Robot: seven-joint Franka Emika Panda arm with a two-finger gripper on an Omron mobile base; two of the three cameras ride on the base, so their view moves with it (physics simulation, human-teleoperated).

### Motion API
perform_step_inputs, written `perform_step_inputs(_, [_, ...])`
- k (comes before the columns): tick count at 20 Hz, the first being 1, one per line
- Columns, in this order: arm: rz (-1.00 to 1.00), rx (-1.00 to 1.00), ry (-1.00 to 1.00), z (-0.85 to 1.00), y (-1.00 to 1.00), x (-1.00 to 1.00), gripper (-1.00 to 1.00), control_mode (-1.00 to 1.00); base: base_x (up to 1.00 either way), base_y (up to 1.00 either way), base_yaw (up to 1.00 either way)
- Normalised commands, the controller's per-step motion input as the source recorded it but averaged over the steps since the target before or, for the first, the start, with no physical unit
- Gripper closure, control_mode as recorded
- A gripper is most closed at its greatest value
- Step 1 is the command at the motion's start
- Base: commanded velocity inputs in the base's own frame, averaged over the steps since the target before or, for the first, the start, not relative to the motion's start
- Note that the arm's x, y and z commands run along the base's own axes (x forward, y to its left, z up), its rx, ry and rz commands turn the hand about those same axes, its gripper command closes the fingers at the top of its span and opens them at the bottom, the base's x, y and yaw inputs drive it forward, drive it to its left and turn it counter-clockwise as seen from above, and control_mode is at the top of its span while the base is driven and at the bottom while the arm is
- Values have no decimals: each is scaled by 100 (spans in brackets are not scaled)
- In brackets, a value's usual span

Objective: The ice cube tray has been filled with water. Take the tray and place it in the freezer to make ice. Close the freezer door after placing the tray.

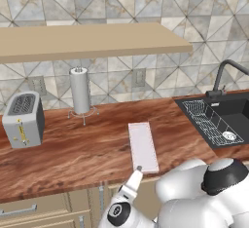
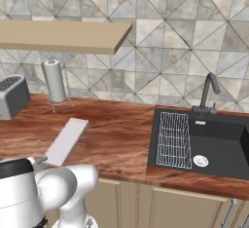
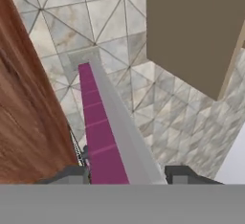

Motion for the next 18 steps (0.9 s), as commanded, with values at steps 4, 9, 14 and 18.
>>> perform_step_inputs(4, [0,0,0,100,0,0,100,-100,0,0,0])
perform_step_inputs(9, [0,0,0,95,-3,2,100,-100,0,0,0])
perform_step_inputs(14, [-6,0,0,64,-10,-2,100,-100,0,0,0])
perform_step_inputs(18, [-15,0,0,53,-29,-1,100,-100,0,0,0])
